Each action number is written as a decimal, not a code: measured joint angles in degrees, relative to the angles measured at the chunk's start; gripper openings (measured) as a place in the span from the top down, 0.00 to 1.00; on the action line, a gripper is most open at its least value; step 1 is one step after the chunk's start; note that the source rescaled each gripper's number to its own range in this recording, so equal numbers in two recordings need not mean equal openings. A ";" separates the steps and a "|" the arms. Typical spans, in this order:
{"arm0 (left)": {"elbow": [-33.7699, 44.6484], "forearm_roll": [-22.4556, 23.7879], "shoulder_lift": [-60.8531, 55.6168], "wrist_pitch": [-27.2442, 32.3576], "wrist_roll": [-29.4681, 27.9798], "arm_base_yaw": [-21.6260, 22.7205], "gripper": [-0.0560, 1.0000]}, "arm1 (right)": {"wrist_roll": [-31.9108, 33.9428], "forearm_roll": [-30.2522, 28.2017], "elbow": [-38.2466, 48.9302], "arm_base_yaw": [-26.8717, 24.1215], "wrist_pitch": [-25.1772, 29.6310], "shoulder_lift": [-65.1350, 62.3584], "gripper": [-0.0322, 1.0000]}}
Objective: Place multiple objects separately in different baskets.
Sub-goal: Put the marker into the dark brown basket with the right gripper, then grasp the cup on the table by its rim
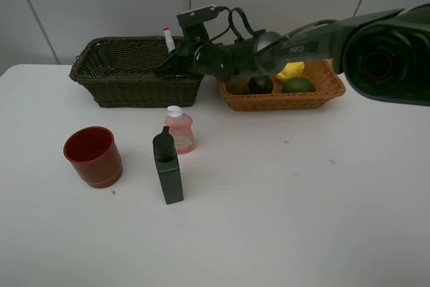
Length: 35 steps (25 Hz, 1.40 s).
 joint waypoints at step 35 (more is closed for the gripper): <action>0.00 0.00 0.00 0.00 0.00 0.00 0.05 | 0.64 -4.79 0.00 0.07 11.12 -9.10 0.00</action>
